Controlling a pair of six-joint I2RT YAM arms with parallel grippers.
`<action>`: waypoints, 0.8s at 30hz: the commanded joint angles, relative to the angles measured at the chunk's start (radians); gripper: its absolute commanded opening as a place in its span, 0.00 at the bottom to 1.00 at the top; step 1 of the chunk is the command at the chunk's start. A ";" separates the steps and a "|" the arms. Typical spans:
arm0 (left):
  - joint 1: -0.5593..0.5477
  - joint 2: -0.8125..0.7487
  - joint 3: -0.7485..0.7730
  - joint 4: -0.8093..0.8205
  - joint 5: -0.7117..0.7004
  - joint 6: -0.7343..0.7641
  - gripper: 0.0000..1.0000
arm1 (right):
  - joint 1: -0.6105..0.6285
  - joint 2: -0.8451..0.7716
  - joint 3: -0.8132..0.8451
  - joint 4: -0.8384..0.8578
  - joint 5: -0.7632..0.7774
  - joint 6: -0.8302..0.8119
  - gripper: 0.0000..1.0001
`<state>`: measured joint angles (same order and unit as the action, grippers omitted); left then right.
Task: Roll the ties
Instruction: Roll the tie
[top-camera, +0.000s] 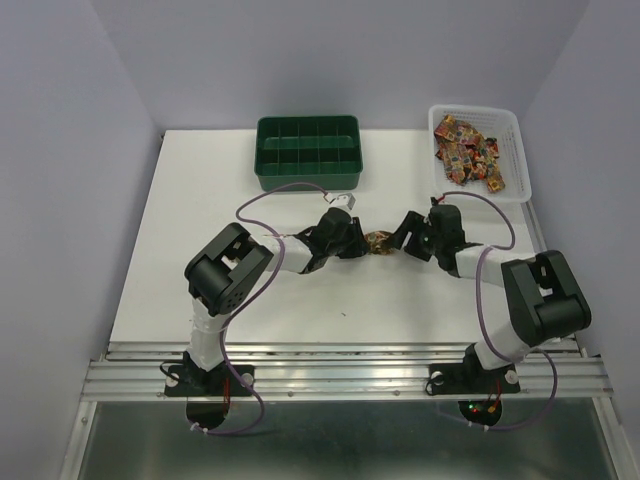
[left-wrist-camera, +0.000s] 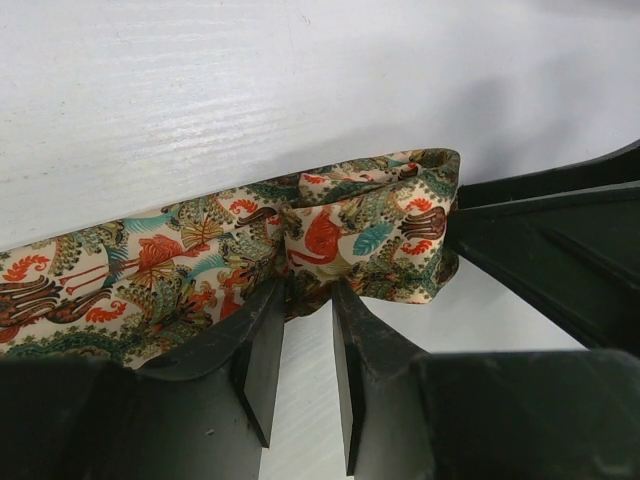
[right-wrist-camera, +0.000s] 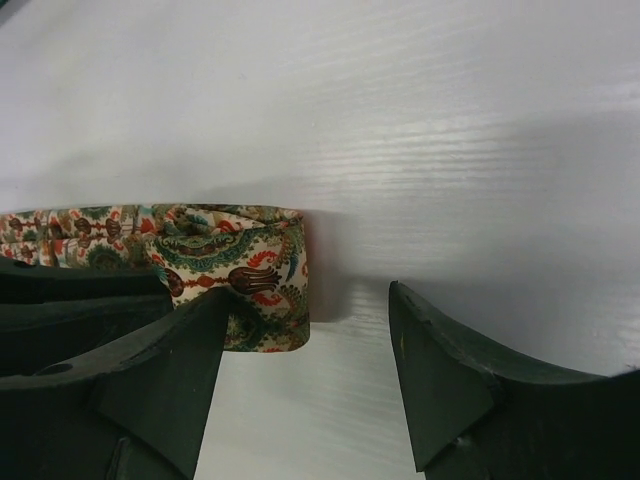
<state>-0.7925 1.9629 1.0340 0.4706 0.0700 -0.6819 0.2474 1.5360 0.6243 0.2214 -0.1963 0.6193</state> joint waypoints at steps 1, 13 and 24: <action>-0.010 -0.001 0.028 -0.001 0.005 0.010 0.37 | -0.005 0.044 -0.011 0.102 -0.064 -0.003 0.70; -0.010 -0.002 0.028 -0.016 -0.009 0.016 0.36 | -0.005 -0.082 0.003 -0.045 0.023 0.010 0.72; -0.010 -0.004 0.034 -0.026 -0.007 0.019 0.36 | 0.006 -0.045 0.044 -0.054 -0.051 -0.073 0.81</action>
<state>-0.7929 1.9629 1.0348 0.4667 0.0692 -0.6811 0.2470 1.4319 0.6250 0.1791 -0.2443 0.5983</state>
